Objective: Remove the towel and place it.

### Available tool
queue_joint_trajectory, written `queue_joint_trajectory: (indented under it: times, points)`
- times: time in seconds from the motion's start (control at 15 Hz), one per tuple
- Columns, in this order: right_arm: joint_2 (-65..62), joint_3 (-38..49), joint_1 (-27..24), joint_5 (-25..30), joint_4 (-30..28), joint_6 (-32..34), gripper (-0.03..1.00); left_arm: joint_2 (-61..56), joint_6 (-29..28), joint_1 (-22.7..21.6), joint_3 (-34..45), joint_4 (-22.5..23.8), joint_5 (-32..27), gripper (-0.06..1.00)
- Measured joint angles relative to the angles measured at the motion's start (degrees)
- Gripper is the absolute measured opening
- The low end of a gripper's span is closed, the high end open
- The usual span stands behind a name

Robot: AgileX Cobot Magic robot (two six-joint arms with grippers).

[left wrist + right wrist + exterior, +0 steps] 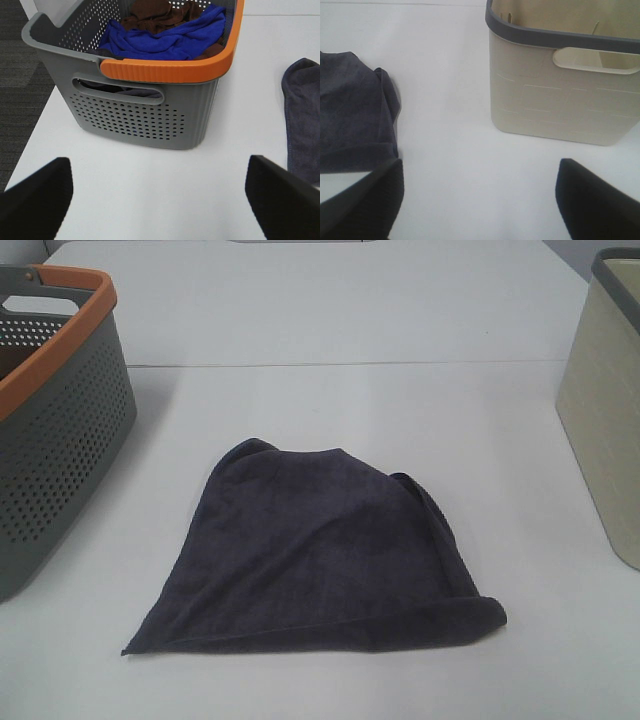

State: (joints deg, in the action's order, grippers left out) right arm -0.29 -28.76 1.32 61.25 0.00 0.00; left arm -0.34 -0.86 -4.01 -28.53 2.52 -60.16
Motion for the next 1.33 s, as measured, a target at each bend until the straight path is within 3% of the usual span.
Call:
queue_joint_trajectory:
  times: [0.27, 0.6, 1.33]
  points:
    - [0.0, 0.0, 0.0, 0.0, 0.92, 1.78, 0.74, 0.0, 0.0, 0.0, 0.0, -0.4, 0.0, 0.88]
    - [0.0, 0.0, 0.0, 0.0, 0.97, 2.06, 0.74, 0.0, 0.86, 0.0, 0.0, -6.7, 0.06, 0.88]
    - [0.0, 0.0, 0.0, 0.0, 0.97, 2.06, 0.74, 0.0, 0.86, 0.0, 0.0, -7.1, 0.11, 0.88]
